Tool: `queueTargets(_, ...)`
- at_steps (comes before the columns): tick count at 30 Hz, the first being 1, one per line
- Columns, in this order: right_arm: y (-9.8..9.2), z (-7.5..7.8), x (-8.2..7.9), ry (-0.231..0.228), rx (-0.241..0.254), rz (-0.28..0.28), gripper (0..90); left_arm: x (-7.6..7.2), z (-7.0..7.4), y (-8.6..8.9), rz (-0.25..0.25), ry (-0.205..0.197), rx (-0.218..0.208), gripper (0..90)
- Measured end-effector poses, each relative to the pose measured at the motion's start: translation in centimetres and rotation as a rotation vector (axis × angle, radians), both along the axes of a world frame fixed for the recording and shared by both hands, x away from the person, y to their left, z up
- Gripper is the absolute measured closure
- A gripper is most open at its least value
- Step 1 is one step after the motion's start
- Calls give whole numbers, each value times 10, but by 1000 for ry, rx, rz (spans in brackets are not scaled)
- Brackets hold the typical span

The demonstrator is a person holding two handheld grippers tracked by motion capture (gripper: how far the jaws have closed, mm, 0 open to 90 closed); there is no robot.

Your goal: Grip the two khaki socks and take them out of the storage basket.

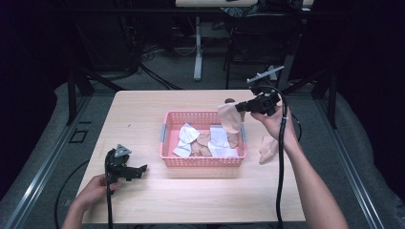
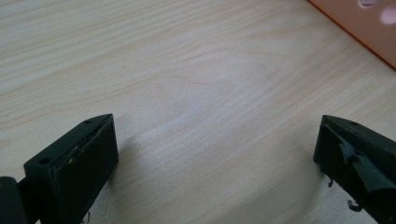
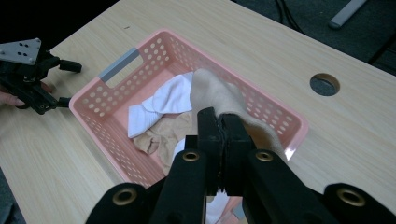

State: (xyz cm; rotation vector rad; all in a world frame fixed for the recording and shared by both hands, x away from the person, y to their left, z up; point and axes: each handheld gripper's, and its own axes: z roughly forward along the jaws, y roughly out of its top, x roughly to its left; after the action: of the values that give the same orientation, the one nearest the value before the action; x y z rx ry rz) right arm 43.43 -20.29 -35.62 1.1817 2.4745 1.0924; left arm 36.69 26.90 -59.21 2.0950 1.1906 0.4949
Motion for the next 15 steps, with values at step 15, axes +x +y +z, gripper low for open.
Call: queueTargets(15,-51,12,-20,-23,2,-80,884,0,0,0,0,0,0,0)
